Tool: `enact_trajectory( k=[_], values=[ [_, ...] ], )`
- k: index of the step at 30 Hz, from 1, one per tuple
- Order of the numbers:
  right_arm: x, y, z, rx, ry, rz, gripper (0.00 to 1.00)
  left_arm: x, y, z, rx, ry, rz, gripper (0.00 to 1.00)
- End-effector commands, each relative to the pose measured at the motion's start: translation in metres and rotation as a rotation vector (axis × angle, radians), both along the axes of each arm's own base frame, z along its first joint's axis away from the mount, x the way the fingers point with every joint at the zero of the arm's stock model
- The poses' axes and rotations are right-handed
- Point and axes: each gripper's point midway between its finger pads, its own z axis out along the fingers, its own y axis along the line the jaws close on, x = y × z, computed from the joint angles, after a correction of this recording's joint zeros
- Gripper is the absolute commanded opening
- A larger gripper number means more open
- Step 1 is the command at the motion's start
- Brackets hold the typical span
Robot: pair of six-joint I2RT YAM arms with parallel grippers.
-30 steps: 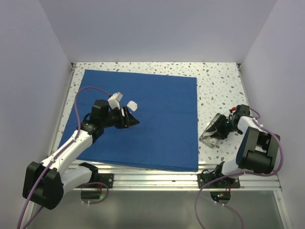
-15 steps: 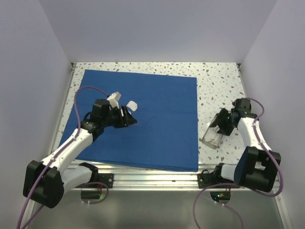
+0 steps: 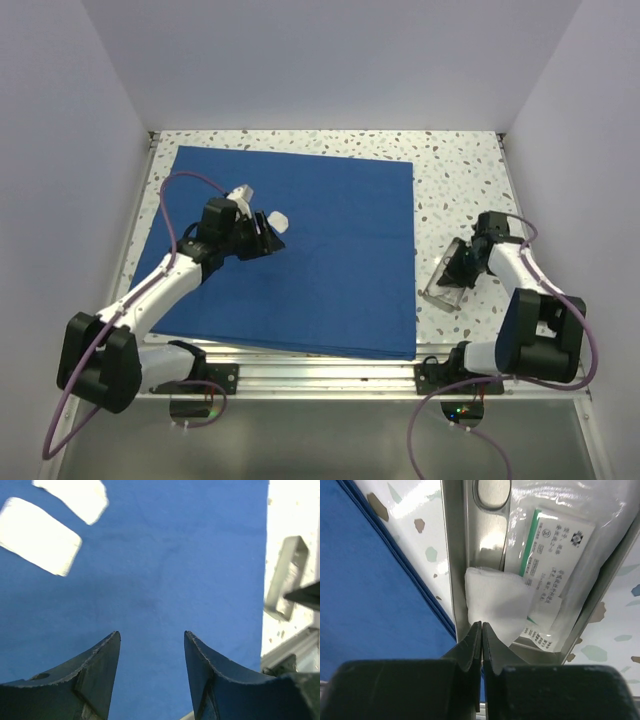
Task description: Prepare the surgical pack
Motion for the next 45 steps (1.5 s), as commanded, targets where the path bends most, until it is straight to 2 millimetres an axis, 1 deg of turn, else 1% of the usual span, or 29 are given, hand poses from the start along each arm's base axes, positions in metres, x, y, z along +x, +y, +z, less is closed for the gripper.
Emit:
enact_trajectory(
  k=[1,2,3,4,5,6,7,8,9,10,11,12,13,14,15,17,20,21,22,24,26,28,30,34,36,40,41,45],
  values=[
    [0.009,0.006,0.009,0.0,-0.059,0.008,0.04,0.023,0.007,0.001,0.054,0.03,0.102,0.58],
    [0.014,0.004,0.016,-0.021,-0.084,0.013,0.06,0.031,0.009,0.004,0.065,0.031,0.127,0.59],
    [0.025,0.003,0.031,-0.06,-0.135,0.027,0.09,0.034,0.017,-0.007,0.113,0.063,0.171,0.59],
    [0.029,0.003,0.046,-0.079,-0.182,0.04,0.14,0.038,0.02,-0.009,0.129,0.075,0.199,0.59],
    [0.034,0.004,0.057,-0.089,-0.216,0.052,0.17,0.044,0.023,-0.007,0.143,0.072,0.225,0.6],
    [0.043,0.009,0.073,-0.095,-0.267,0.076,0.21,0.049,0.034,-0.016,0.187,0.09,0.278,0.59],
    [0.045,0.013,0.082,-0.098,-0.29,0.103,0.37,0.052,0.038,-0.017,0.199,0.096,0.298,0.59],
    [0.047,0.019,0.089,-0.092,-0.317,0.123,0.44,0.057,0.041,-0.017,0.206,0.093,0.315,0.59],
    [0.051,0.031,0.099,-0.078,-0.349,0.168,0.5,0.061,0.045,-0.022,0.211,0.104,0.328,0.59],
    [0.053,0.04,0.104,-0.057,-0.369,0.208,0.59,0.065,0.045,-0.024,0.205,0.1,0.323,0.59],
    [0.055,0.046,0.108,-0.043,-0.385,0.226,0.61,0.067,0.047,-0.027,0.199,0.1,0.316,0.57],
    [0.053,0.067,0.111,-0.015,-0.403,0.295,0.63,0.074,0.051,-0.032,0.192,0.098,0.316,0.56],
    [0.055,0.076,0.115,0.002,-0.435,0.321,0.64,0.078,0.056,-0.034,0.194,0.091,0.322,0.55],
    [0.054,0.085,0.119,0.031,-0.453,0.351,0.65,0.077,0.057,-0.041,0.181,0.101,0.309,0.54],
    [0.051,0.095,0.117,0.05,-0.454,0.379,0.65,0.084,0.063,-0.042,0.163,0.084,0.322,0.54],
    [0.048,0.107,0.117,0.081,-0.465,0.415,0.66,0.087,0.073,-0.049,0.172,0.077,0.338,0.54],
    [0.041,0.116,0.11,0.127,-0.46,0.44,0.65,0.09,0.077,-0.055,0.188,0.07,0.336,0.53],
    [0.037,0.121,0.107,0.143,-0.455,0.454,0.65,0.093,0.076,-0.058,0.19,0.065,0.329,0.52],
    [0.037,0.122,0.106,0.145,-0.464,0.46,0.66,0.094,0.074,-0.06,0.187,0.061,0.321,0.51],
    [0.035,0.123,0.104,0.142,-0.466,0.475,0.65,0.098,0.071,-0.066,0.179,0.052,0.307,0.49],
    [0.034,0.122,0.103,0.136,-0.465,0.482,0.65,0.102,0.071,-0.073,0.182,0.052,0.305,0.43],
    [0.033,0.122,0.102,0.134,-0.466,0.489,0.66,0.103,0.072,-0.078,0.185,0.061,0.308,0.41],
    [0.031,0.123,0.1,0.137,-0.463,0.493,0.66,0.105,0.074,-0.082,0.2,0.068,0.315,0.4],
    [0.03,0.122,0.1,0.134,-0.472,0.492,0.65,0.107,0.075,-0.082,0.203,0.066,0.32,0.39],
    [0.031,0.123,0.1,0.136,-0.475,0.494,0.66,0.106,0.076,-0.086,0.212,0.082,0.321,0.38],
    [0.032,0.125,0.098,0.15,-0.468,0.496,0.66,0.11,0.076,-0.089,0.217,0.091,0.324,0.38],
    [0.032,0.125,0.097,0.15,-0.467,0.498,0.66,0.108,0.077,-0.092,0.224,0.106,0.325,0.38],
    [0.033,0.124,0.098,0.146,-0.47,0.494,0.66,0.107,0.078,-0.091,0.223,0.111,0.33,0.38]
  ],
)
